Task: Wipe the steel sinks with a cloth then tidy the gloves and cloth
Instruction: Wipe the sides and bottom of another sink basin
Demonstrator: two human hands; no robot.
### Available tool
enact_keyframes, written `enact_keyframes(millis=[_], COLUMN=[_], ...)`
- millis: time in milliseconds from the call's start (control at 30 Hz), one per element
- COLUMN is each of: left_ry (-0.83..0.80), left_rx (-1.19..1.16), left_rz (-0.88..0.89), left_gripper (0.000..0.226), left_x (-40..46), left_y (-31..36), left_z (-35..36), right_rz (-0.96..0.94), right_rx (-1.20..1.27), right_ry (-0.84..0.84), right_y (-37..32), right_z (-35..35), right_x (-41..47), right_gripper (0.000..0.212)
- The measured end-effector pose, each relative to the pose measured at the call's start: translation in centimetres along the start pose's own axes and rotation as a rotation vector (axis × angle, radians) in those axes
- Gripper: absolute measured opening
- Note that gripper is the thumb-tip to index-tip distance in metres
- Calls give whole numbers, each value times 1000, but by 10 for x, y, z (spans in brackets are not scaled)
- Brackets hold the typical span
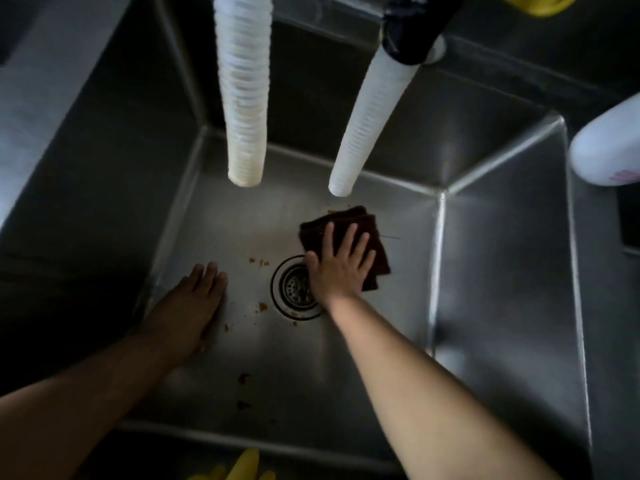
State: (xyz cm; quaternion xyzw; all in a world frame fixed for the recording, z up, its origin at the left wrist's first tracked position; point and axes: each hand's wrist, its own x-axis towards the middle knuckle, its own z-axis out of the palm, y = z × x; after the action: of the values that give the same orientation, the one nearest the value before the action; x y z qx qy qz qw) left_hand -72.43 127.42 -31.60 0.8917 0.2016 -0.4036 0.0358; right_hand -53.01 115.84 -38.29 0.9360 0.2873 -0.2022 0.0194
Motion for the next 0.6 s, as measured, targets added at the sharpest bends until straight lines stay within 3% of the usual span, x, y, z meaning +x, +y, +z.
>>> enact_keyframes(millis=[133,267,600], left_ry=[-3,-20,9], left_rx=[9,-21,-135], left_rz=[0,0,11], left_gripper=[109,112,119], left_x=[-3,0,2], left_y=[2,1,-8], left_z=[-3,-2,6], right_rz=[-295,-370,132], right_rx=[-1,-78,-33], right_ry=[-22,43,220], right_y=[-45,-20,110], right_z=[4,-3,-42], right_x=[1,22,64], right_gripper=[62,57,66])
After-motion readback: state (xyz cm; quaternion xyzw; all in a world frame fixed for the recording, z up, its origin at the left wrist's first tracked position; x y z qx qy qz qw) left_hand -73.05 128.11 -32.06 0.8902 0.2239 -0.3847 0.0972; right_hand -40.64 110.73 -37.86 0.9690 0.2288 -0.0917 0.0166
